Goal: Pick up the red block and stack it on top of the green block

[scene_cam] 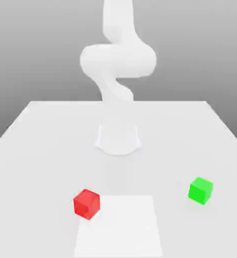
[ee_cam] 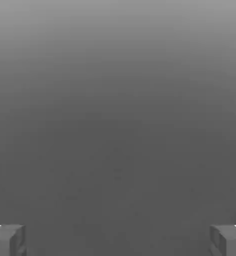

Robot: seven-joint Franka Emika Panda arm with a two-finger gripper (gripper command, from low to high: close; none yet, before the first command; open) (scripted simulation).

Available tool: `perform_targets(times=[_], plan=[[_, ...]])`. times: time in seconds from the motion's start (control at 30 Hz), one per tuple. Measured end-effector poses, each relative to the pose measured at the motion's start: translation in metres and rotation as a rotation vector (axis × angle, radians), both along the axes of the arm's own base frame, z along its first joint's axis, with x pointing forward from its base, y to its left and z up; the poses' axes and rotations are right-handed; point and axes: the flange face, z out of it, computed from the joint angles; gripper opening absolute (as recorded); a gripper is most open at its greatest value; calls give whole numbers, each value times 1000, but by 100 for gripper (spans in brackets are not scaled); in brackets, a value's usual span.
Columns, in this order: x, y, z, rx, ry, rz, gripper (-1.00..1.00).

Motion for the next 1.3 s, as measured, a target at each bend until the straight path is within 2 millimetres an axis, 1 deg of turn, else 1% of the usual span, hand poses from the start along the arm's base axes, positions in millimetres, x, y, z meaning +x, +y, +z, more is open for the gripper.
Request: perform_targets(times=[0.07,0.13,0.2,0.3,0.4,0.5,0.57,0.6,0.63,0.83,0.87,1.03,1.07,1.1,1.17,1.3], plan=[[24,-9,-49,16,77,-48,0],[42,-18,-99,33,151,-96,0],[53,-29,-149,51,224,-144,0],[58,-44,-224,80,333,-217,0],[49,-58,-299,114,444,-293,0],[27,-70,-374,152,561,-373,0],[6,-74,-417,178,634,-424,0],[-5,-77,-435,192,666,-450,0],[-10,-76,-449,196,682,-458,0],[-15,-76,-509,201,698,-468,0],[-16,-76,-515,201,698,-468,-100],[-15,-76,-515,200,697,-468,-100],[-16,-76,-518,200,697,-468,-100],[-15,-76,-515,201,697,-468,-100],[-14,-76,-500,201,697,-469,-100],[-15,-76,-464,201,697,-468,-100]])
